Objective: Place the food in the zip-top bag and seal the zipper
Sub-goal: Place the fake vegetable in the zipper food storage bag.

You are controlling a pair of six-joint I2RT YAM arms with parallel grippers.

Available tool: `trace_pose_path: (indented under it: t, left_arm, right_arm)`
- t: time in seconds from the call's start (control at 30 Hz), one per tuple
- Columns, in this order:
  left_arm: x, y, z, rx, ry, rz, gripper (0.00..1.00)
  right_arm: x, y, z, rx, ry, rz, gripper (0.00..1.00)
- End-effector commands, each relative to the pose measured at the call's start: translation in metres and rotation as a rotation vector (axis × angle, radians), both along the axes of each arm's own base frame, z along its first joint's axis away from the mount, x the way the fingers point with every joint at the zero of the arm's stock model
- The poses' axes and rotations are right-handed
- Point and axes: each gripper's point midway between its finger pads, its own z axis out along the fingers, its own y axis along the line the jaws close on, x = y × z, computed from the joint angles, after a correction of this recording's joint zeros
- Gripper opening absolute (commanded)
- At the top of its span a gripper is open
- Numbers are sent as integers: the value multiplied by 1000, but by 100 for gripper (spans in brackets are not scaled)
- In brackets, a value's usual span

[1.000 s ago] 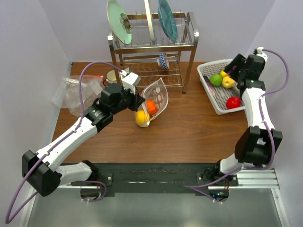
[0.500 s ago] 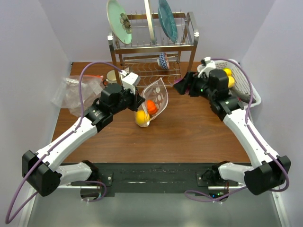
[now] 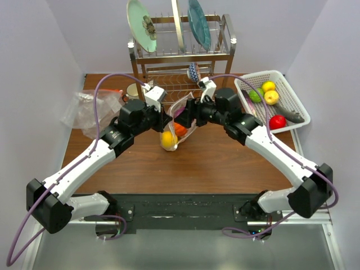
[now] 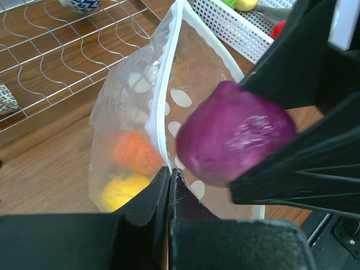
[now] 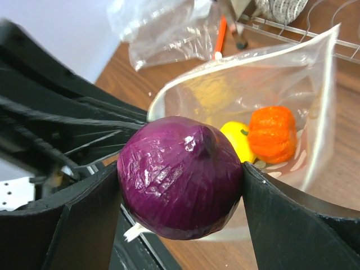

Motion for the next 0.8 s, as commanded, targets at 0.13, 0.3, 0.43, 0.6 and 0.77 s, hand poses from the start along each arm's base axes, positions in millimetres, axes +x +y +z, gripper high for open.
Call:
trace_pose_path:
  t: [0.13, 0.3, 0.43, 0.6, 0.77]
  left_arm:
    - [2, 2, 24, -51, -74, 1, 0]
    - [3, 3, 23, -50, -69, 6, 0]
    - [3, 3, 21, -48, -62, 12, 0]
    - [5, 6, 22, -50, -65, 23, 0]
    - [5, 6, 22, -50, -62, 22, 0]
  right_arm:
    - [24, 13, 13, -32, -58, -35, 71]
    - [25, 13, 22, -23, -73, -47, 99]
    - [23, 7, 39, -7, -107, -69, 99]
    - [21, -12, 60, -26, -156, -132, 98]
    - [28, -52, 69, -127, -212, -292, 98]
